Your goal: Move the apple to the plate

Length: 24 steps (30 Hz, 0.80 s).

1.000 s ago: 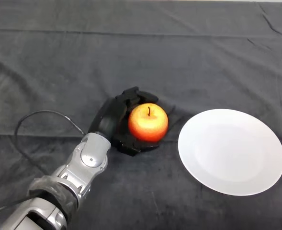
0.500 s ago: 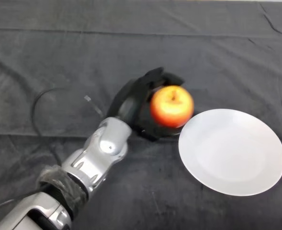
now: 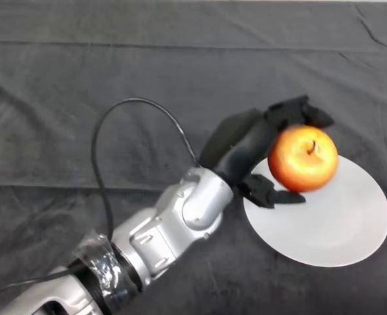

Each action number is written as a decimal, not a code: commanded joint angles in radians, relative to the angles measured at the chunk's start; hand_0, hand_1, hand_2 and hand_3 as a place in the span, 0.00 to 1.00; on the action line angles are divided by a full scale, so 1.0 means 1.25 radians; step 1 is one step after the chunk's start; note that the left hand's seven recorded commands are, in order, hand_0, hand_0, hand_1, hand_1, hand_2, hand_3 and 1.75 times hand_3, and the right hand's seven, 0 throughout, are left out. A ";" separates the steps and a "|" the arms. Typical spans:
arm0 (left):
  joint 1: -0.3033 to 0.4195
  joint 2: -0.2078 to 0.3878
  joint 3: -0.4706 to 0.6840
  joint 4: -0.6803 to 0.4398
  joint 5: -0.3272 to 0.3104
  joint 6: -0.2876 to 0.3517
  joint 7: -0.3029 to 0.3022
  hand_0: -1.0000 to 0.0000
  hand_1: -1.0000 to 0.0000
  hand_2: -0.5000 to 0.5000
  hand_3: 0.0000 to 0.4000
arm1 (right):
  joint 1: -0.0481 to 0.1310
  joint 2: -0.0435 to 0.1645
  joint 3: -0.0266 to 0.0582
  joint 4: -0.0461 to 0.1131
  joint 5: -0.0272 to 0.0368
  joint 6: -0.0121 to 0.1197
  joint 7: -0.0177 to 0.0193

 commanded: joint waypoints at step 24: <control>-0.117 -0.058 -0.212 0.253 -0.117 -0.057 -0.030 1.00 1.00 0.50 0.00 | -0.006 -0.003 -0.0127 0.007 0.0161 0.003 -0.0001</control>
